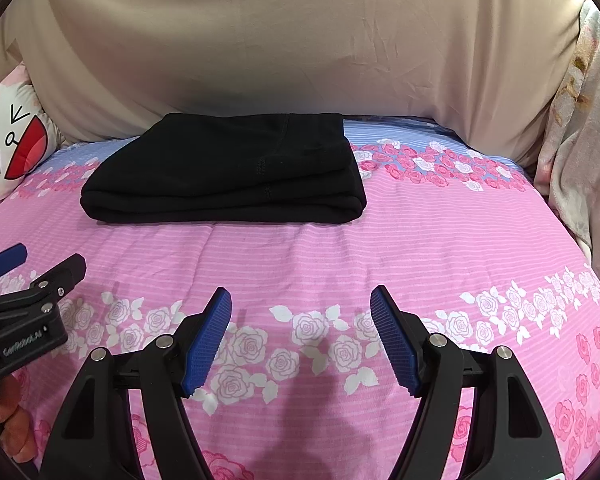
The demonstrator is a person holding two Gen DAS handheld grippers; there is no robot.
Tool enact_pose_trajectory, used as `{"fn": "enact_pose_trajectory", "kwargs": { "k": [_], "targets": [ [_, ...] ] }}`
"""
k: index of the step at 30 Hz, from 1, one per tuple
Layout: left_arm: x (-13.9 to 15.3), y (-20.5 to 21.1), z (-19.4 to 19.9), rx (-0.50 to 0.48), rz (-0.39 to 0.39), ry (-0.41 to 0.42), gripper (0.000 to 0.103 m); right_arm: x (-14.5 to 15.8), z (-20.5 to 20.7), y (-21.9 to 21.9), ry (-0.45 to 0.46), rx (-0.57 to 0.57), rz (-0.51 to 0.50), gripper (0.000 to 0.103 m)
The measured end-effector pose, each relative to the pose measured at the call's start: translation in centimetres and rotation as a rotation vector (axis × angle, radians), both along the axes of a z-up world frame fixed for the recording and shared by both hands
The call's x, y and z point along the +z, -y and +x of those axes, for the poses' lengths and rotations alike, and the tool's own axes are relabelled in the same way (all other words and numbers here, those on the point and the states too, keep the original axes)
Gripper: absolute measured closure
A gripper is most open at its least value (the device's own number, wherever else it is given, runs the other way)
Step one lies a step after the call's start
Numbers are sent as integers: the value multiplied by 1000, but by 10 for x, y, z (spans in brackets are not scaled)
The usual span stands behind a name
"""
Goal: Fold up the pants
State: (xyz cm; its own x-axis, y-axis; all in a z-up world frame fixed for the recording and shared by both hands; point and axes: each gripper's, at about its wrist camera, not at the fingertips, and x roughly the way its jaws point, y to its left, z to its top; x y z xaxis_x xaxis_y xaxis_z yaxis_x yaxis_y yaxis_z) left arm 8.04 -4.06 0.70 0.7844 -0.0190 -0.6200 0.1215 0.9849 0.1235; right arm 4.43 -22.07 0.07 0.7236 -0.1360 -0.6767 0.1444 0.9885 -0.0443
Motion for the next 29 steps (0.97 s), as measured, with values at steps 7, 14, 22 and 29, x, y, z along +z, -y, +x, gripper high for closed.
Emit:
{"fn": "enact_pose_trajectory", "kwargs": {
  "k": [7, 14, 22, 29],
  "targets": [
    [0, -1, 2, -3, -4, -5, 11, 0, 0, 0, 0, 1, -2, 29],
    [0, -1, 1, 6, 3, 0, 11, -1, 0, 0, 2, 1, -1, 29],
    [-1, 1, 1, 14, 17, -5, 11, 0, 0, 0, 0, 2, -2, 28],
    [-4, 1, 5, 10, 19, -28, 11, -1, 0, 0, 1, 2, -4, 26]
  ]
}}
